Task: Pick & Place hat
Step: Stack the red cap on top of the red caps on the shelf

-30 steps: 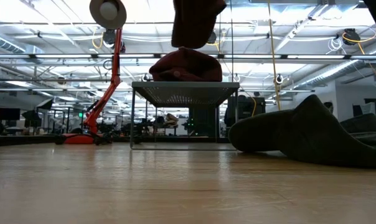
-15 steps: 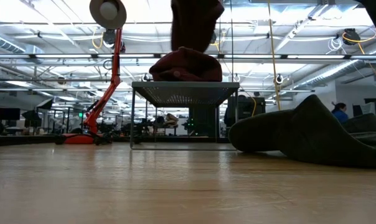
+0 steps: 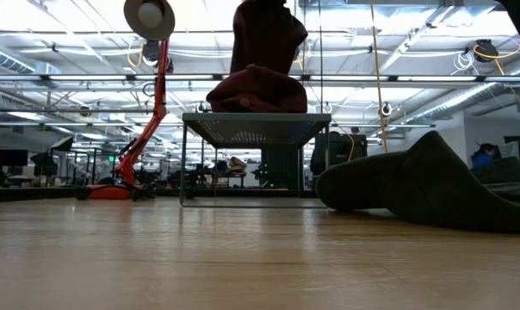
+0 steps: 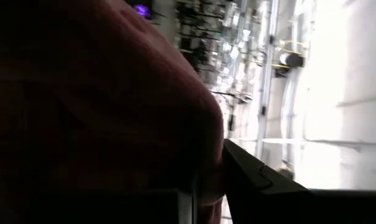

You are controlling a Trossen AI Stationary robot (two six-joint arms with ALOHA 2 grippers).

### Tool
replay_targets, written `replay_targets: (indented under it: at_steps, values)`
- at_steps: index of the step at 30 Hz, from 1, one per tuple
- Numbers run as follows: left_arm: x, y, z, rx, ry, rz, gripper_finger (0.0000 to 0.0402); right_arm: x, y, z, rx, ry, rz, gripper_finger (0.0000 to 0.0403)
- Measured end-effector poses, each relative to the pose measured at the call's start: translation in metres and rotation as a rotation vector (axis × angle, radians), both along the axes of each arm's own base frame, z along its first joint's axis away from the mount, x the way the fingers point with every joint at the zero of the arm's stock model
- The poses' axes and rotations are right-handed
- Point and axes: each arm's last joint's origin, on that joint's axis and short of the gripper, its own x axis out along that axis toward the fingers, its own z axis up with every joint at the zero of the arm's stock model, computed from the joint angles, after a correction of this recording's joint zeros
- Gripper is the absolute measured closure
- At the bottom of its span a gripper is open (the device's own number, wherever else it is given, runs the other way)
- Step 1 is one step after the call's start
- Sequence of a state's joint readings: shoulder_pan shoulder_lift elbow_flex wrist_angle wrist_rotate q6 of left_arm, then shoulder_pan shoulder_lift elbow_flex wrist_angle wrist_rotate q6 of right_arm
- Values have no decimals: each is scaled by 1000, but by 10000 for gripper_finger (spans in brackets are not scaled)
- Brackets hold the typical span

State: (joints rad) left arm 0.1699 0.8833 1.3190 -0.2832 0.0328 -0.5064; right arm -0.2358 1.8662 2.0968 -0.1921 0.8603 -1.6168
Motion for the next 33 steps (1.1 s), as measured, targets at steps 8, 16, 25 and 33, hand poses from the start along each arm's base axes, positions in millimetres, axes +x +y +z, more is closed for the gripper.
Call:
replay_targets:
  at_steps: [8,16,25,33]
  values:
    - [0,0,0,-20,-2,-4,91,2,14,-16,130,-7,-7,363]
    - [0,-1,0,-29,-3,-27,91,0,12,-17,181,-101,-57,363]
    - [0,-2,-1,-43,2,-58,91,14,28,-49,309,-82,-66,362]
    - [0,-2,-1,-51,0,-59,91,18,31,-60,322,-142,-156,362]
